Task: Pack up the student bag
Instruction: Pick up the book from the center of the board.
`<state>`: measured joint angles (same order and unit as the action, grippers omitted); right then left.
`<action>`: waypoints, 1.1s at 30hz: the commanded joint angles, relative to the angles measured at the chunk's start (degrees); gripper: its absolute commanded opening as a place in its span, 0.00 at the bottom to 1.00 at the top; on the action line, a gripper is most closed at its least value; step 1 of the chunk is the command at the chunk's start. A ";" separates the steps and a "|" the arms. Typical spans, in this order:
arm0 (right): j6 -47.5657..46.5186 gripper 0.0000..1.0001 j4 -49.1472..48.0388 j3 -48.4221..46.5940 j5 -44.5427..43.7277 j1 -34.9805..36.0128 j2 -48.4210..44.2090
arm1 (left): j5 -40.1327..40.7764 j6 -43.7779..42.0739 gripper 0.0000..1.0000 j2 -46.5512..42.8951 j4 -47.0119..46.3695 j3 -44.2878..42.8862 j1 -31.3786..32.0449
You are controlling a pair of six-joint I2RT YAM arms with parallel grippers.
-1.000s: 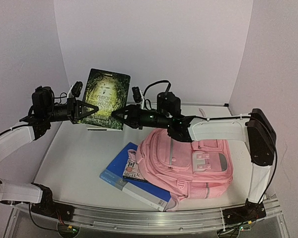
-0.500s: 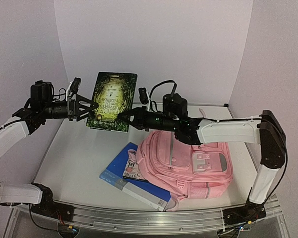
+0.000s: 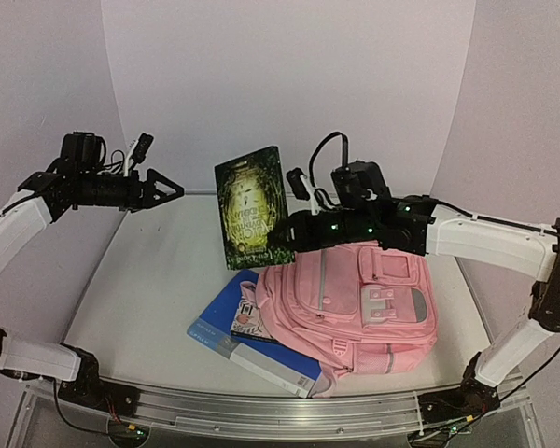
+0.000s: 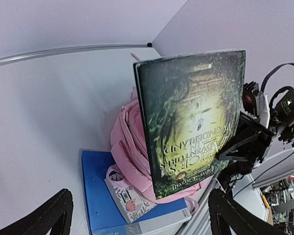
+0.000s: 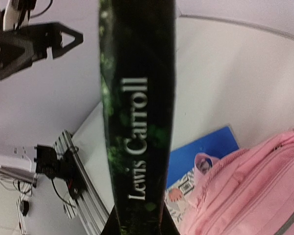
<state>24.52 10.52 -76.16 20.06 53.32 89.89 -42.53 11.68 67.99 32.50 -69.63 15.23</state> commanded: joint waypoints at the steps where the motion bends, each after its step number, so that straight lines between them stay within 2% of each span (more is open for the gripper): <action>1: -8.91 0.00 8.72 -2.31 15.52 0.49 -4.96 | -7.33 -6.84 0.98 2.77 4.31 -3.27 4.26; 8: -12.87 0.00 13.80 -1.92 29.53 0.55 -4.62 | -10.82 -11.58 0.99 9.36 10.39 -7.32 12.61; 10: -13.62 0.00 13.89 -1.83 31.92 0.55 -4.72 | -13.79 -13.47 0.97 10.14 11.23 -7.54 13.68; 12: -14.46 0.00 14.01 -1.95 33.98 0.48 -4.66 | -18.05 -14.55 0.92 10.91 12.71 -7.70 14.25; 16: -15.31 0.00 14.24 -1.80 35.17 0.48 -3.85 | -24.24 -16.44 0.76 11.72 15.38 -7.32 15.04; 23: -17.03 0.00 15.56 -1.27 36.30 0.50 -1.75 | -27.73 -16.60 0.35 11.26 15.86 -6.58 15.10; 26: -17.48 0.00 16.46 -1.39 35.10 0.55 -0.94 | -29.05 -16.77 0.12 11.99 15.90 -6.53 15.14; 27: -17.33 0.03 16.75 -1.51 33.76 0.54 -0.85 | -28.94 -16.79 0.04 12.03 15.51 -6.24 15.10; 28: -17.08 0.11 16.94 -1.66 32.00 0.53 -0.77 | -28.37 -16.24 0.01 11.92 14.63 -5.76 15.10; 32: -15.14 0.63 16.99 -2.13 22.91 0.51 -1.55 | -19.55 -9.23 0.00 9.82 8.17 -2.69 14.39; 33: -14.24 0.70 16.94 -2.12 18.37 0.50 -1.94 | -16.96 -7.05 0.00 8.94 6.04 -1.47 13.28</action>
<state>8.75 29.44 -76.17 49.78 53.44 89.03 -67.67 -2.92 79.69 46.35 -73.66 30.32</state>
